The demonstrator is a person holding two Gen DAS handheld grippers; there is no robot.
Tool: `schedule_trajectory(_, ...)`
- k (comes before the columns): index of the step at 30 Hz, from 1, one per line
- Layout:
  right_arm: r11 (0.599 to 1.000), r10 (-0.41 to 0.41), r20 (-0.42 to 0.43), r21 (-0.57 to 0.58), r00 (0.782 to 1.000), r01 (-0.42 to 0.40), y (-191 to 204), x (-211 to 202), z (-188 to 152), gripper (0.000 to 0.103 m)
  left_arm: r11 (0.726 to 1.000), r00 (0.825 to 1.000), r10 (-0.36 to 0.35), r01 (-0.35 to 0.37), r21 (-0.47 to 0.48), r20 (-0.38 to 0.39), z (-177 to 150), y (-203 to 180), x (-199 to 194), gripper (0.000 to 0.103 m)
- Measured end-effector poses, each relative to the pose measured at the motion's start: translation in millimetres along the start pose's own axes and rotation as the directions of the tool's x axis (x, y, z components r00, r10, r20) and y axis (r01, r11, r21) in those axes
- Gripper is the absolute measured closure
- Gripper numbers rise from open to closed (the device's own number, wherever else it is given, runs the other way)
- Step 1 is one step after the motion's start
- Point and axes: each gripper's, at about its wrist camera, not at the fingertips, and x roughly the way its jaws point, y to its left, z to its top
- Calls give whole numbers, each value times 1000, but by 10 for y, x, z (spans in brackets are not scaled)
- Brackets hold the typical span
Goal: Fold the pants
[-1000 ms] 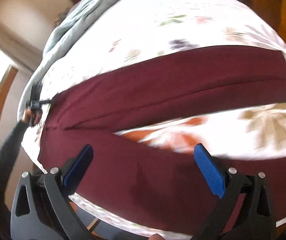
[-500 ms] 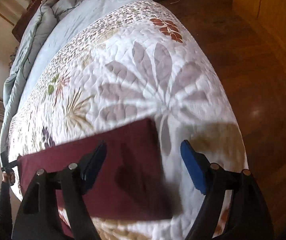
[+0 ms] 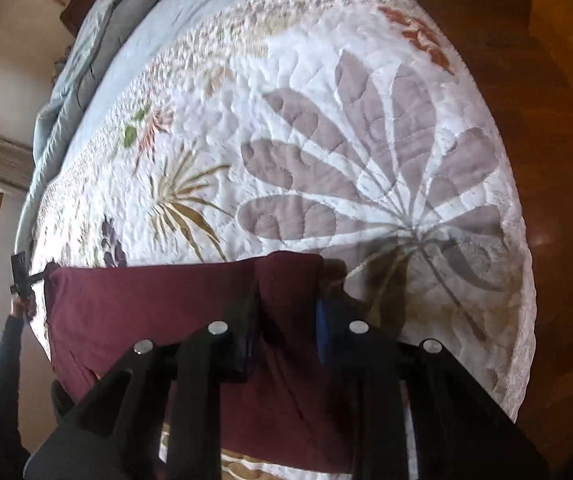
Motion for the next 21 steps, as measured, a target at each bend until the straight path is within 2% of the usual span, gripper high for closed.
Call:
schedule_trajectory(6,1000,-20,75,-9,997,20,143,-345,-112,81,1000,992,-22,22,-1,123,-130,-80,-359,86)
schedule_trajectory(13,998,-56,159,-23,986,60,329,-890,-380,82,999,975,-47,44,19,219,-302,-343,-814,87)
schedule_trajectory(21,994,-99,258,-17,961,107,382,-1436,-946,81,994,946,-89,64,89,312,-776,-744,-1532,87)
